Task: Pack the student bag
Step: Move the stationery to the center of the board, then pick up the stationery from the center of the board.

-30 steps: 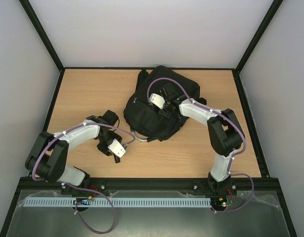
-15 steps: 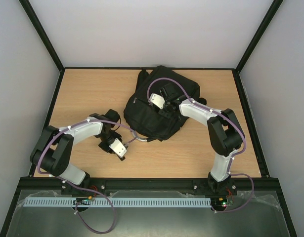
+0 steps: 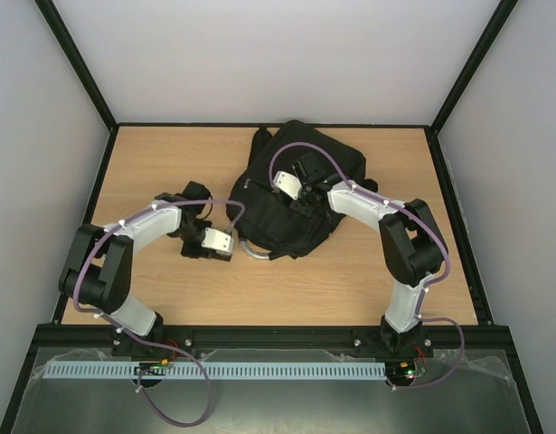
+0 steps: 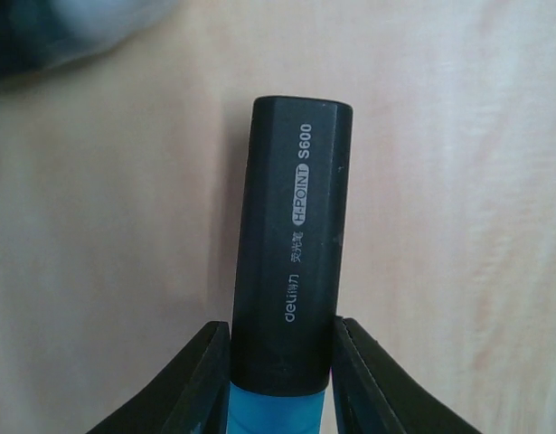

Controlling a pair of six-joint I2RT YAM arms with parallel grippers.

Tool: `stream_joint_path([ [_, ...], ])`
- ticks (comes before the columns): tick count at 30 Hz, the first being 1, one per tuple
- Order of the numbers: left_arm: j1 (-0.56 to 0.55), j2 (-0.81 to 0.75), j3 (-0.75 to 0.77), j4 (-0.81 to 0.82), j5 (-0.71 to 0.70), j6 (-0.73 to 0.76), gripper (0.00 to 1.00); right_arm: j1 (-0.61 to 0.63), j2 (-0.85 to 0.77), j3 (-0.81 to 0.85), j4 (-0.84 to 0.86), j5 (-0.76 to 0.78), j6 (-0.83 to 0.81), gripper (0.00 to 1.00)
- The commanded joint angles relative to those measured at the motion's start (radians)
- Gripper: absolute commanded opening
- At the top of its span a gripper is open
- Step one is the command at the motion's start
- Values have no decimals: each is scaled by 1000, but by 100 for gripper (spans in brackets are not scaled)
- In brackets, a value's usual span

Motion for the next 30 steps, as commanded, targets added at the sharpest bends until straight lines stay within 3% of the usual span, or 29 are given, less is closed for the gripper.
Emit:
stream_joint_path([
  [1,66,56,70,29,-49,-232,28,17,40,-6,-57,-45,9,1],
  [8,177,167,182,-44,-44,-451,31,17,36,-13,-55,-48,12,1],
  [13,233,207,235,-77,-49,-518,45,17,36,-15,-52,-49,12,1],
  [21,293,211,230,-139,-15,-450,57,17,45,-1,-55,-55,14,1],
  [30,290,206,164,-52,-36,-390,57,17,48,2,-56,-54,15,1],
])
